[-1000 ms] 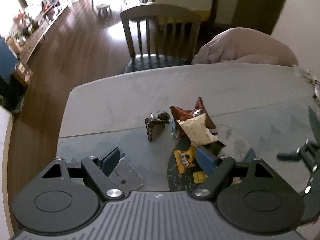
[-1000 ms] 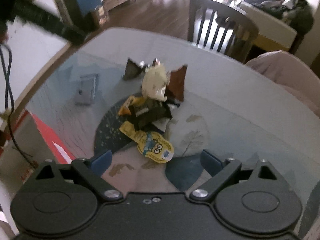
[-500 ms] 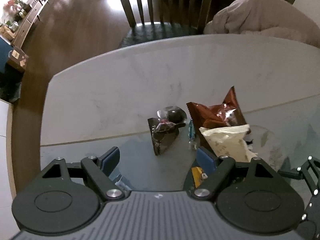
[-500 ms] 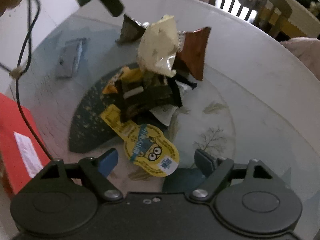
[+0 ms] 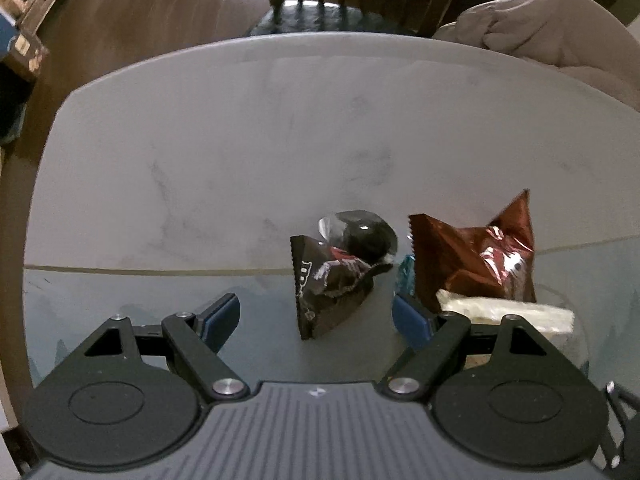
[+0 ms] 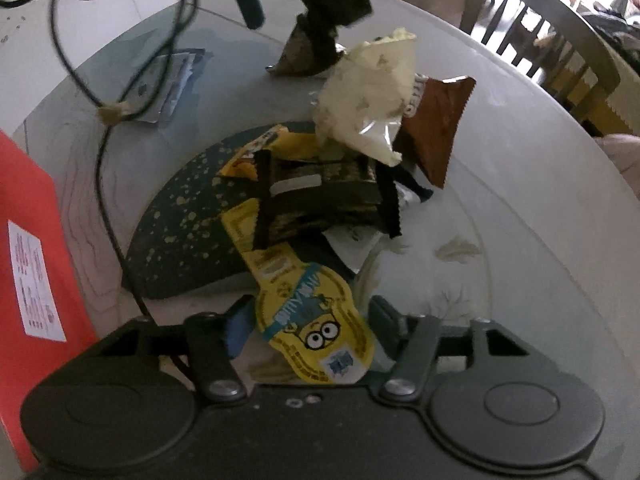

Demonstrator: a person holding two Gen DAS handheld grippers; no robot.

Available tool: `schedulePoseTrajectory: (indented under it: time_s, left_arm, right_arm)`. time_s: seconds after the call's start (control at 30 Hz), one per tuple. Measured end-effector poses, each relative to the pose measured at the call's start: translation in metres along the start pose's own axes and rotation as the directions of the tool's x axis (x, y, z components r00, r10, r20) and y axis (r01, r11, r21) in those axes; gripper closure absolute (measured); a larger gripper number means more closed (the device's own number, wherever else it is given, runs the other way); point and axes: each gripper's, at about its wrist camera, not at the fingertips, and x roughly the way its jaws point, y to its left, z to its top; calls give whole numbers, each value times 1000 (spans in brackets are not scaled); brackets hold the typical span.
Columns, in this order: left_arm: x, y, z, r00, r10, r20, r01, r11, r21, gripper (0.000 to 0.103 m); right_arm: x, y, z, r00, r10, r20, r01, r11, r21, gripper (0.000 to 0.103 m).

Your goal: Organize snacks

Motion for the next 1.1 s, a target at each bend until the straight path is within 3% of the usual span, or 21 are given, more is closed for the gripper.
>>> schedulePoseTrajectory:
  time_s: [0.13, 0.37, 0.73, 0.87, 1.1]
  left_arm:
    - [10, 5, 1, 1000, -19, -3, 19, 999, -36, 28]
    - [16, 10, 1, 999, -40, 4, 41, 998, -53, 58]
    - [1, 23, -15, 998, -48, 44, 52, 995, -91, 72]
    - [-6, 30, -25, 997, -53, 50, 58, 993, -104, 85]
    - [-20, 40, -43, 995, -64, 70, 72, 991, -117, 88]
  right_arm:
    - [-2, 5, -5, 1000, -12, 13, 13, 999, -30, 48]
    - [-6, 12, -9, 1000, -9, 26, 10, 999, -37, 51]
    - [-15, 1, -16, 999, 20, 44, -23, 999, 48, 52]
    - [-23, -1, -19, 998, 24, 55, -29, 997, 76, 52]
    - [-40, 6, -30, 997, 22, 72, -31, 992, 119, 52]
